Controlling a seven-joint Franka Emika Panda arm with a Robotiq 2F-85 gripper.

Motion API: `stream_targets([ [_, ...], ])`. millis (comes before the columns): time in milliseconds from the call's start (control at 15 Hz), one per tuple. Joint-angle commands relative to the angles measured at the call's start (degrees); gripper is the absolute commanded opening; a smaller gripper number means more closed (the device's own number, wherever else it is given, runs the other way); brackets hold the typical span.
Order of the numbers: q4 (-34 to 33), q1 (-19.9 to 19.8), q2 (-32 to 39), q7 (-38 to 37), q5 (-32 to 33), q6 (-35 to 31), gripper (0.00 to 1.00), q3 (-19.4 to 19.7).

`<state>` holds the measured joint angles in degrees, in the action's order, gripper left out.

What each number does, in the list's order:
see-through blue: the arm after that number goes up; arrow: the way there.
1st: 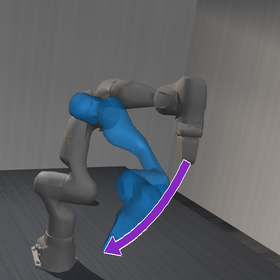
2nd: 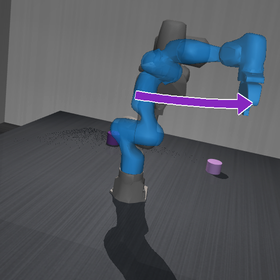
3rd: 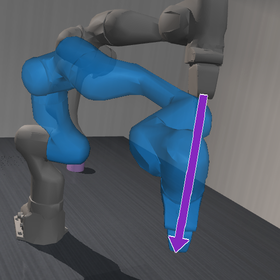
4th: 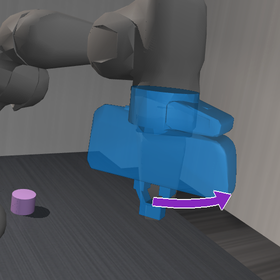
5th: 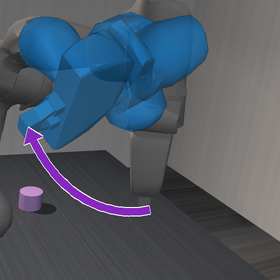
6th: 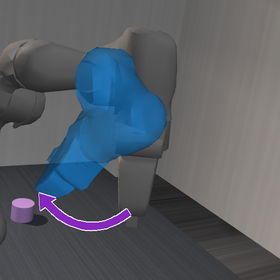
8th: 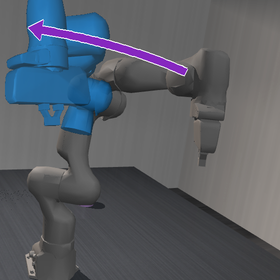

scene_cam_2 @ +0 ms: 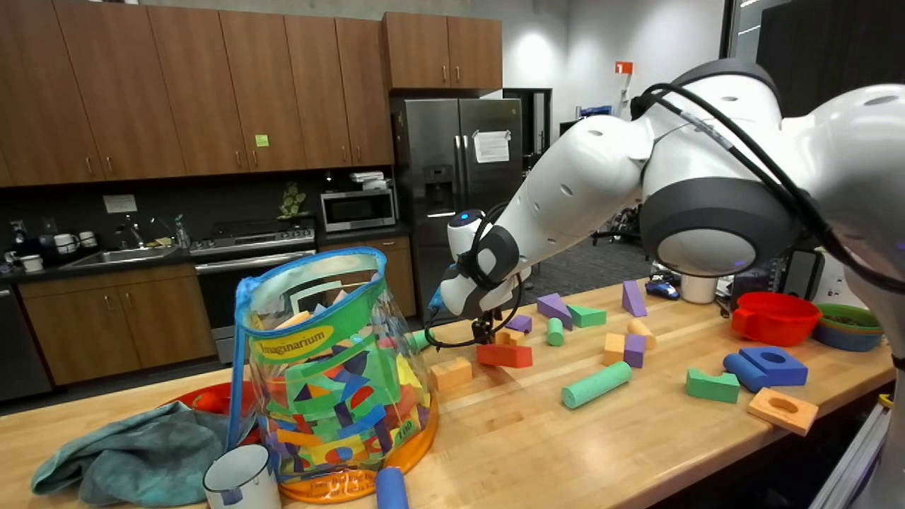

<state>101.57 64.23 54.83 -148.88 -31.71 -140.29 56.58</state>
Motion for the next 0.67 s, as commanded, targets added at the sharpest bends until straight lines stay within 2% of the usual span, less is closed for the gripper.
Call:
stream_targets([
  [0,-1.9,-0.3,2.1,0.0,-1.0,2.7,0.59,1.3],
  [467,-1.5,0.0,1.7,0.0,-0.6,4.8,0.05,2.2],
  [533,-1.4,0.0,1.7,0.0,-0.6,4.9,0.00,2.4],
  [600,-1.3,0.0,1.8,0.0,-0.6,5.0,0.00,2.6],
])
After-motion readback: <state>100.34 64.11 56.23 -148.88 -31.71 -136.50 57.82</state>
